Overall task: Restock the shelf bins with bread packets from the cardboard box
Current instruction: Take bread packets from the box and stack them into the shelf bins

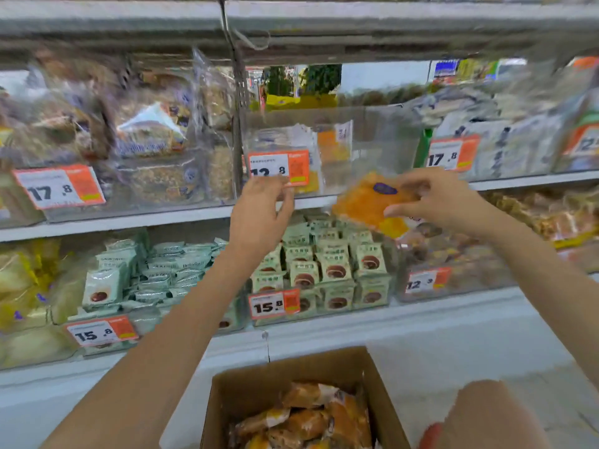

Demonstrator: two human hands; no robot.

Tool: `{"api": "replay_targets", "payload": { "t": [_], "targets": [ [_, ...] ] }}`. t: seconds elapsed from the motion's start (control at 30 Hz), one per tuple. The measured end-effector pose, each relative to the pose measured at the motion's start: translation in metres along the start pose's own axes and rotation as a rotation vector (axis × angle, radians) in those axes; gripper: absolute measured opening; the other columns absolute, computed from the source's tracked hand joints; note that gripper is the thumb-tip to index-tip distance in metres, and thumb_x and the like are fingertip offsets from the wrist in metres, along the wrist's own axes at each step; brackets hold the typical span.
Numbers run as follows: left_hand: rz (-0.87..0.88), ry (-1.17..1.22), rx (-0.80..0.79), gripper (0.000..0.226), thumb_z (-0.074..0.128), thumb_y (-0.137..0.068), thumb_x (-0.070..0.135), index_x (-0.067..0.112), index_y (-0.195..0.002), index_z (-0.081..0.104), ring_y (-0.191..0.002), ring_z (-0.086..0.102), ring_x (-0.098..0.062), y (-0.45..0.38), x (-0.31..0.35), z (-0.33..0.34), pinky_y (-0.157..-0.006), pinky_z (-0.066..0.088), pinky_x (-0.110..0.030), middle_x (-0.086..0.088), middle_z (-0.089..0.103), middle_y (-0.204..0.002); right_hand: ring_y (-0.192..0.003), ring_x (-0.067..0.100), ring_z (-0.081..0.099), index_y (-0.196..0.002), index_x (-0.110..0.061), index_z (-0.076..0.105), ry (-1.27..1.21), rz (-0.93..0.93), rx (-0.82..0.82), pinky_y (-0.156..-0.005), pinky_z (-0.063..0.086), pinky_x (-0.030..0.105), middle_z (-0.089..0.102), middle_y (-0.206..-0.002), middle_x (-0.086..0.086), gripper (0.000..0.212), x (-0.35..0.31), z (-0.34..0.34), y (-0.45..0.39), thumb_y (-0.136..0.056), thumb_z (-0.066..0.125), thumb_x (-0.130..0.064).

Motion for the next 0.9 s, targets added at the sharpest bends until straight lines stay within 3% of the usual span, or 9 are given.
{"api": "replay_targets", "payload": {
  "t": [0.1,0.27,0.37,0.47,0.53,0.63,0.7,0.8,0.9],
  "targets": [
    [0.247,-0.240,0.051,0.045,0.039,-0.095,0.031,0.003,-0.124,0.059,-0.119,0.052,-0.033,-0.049,0.017,0.018,-0.103,0.038,-0.044,-0.016,0.060,-0.127,-0.085,0.017,0.054,-0.101,-0.015,0.066,0.038,-0.031,0.175,-0.071,0.039,0.022,0.059,-0.090,0.003,0.041,-0.012,-0.051,-0.055,-0.067,0.083,-0.030],
    [0.261,-0.475,0.113,0.056,0.033,-0.094,0.042,0.005,-0.123,0.062,-0.117,0.056,-0.031,-0.107,0.009,0.055,-0.108,0.036,-0.046,-0.014,0.063,-0.123,-0.103,0.029,0.058,-0.108,-0.021,0.065,0.336,-0.039,0.318,-0.079,0.044,0.036,0.062,-0.108,0.007,0.047,-0.014,-0.083,-0.162,-0.070,0.078,-0.046],
    [0.292,-0.486,0.251,0.053,0.035,-0.094,0.040,0.003,-0.116,0.066,-0.102,0.064,-0.032,-0.110,0.003,0.063,-0.097,0.045,-0.044,-0.013,0.070,-0.108,-0.114,0.031,0.053,-0.120,-0.018,0.061,0.519,0.002,0.212,-0.086,0.044,0.039,0.058,-0.122,0.008,0.056,-0.012,-0.059,-0.217,-0.073,0.077,-0.044],
    [0.319,-0.457,0.369,0.053,0.029,-0.097,0.036,0.003,-0.110,0.069,-0.098,0.067,-0.029,-0.107,0.005,0.066,-0.093,0.047,-0.041,-0.011,0.072,-0.101,-0.112,0.031,0.054,-0.113,-0.014,0.062,0.594,0.086,0.035,-0.080,0.043,0.036,0.060,-0.117,0.010,0.054,0.010,-0.019,-0.267,-0.070,0.080,-0.043],
    [0.337,-0.464,0.415,0.048,0.034,-0.096,0.035,0.004,-0.106,0.070,-0.094,0.067,-0.027,-0.106,0.004,0.066,-0.093,0.047,-0.040,-0.009,0.072,-0.098,-0.110,0.031,0.055,-0.112,-0.012,0.062,0.585,0.113,-0.088,-0.085,0.046,0.037,0.061,-0.117,0.009,0.055,0.024,0.008,-0.296,-0.069,0.081,-0.040],
    [0.349,-0.466,0.470,0.043,0.040,-0.092,0.033,0.004,-0.103,0.071,-0.085,0.067,-0.025,-0.105,0.004,0.065,-0.091,0.045,-0.039,-0.007,0.072,-0.095,-0.097,0.024,0.052,-0.100,-0.011,0.065,0.563,0.105,-0.253,-0.073,0.042,0.029,0.060,-0.095,0.003,0.042,0.037,0.040,-0.327,-0.069,0.081,-0.035],
    [0.353,-0.473,0.484,0.043,0.041,-0.092,0.033,0.005,-0.105,0.070,-0.085,0.067,-0.025,-0.103,0.004,0.066,-0.091,0.045,-0.039,-0.007,0.072,-0.097,-0.089,0.021,0.051,-0.102,-0.004,0.066,0.545,0.104,-0.321,-0.070,0.036,0.027,0.060,-0.094,0.006,0.045,0.044,0.055,-0.343,-0.072,0.080,-0.035],
    [0.347,-0.481,0.500,0.043,0.042,-0.092,0.033,0.005,-0.106,0.071,-0.087,0.068,-0.025,-0.103,0.004,0.066,-0.090,0.045,-0.039,-0.007,0.072,-0.100,-0.088,0.019,0.053,-0.104,-0.006,0.065,0.466,0.068,-0.337,-0.071,0.038,0.027,0.063,-0.098,0.006,0.046,0.053,0.079,-0.359,-0.073,0.079,-0.037],
    [0.353,-0.473,0.500,0.043,0.041,-0.092,0.033,0.006,-0.106,0.071,-0.088,0.068,-0.024,-0.102,0.005,0.068,-0.090,0.045,-0.039,-0.007,0.072,-0.100,-0.081,0.019,0.051,-0.091,-0.012,0.053,0.337,0.036,-0.196,-0.056,0.035,0.026,0.053,-0.077,-0.002,0.039,0.056,0.089,-0.369,-0.072,0.081,-0.032]
  ]
}}
Point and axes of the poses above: each hand's wrist, its own y-axis away from the middle knuckle, its own z-axis out of the palm, x = y × z, the point moved 7 cm from there along -y, towards the middle knuckle
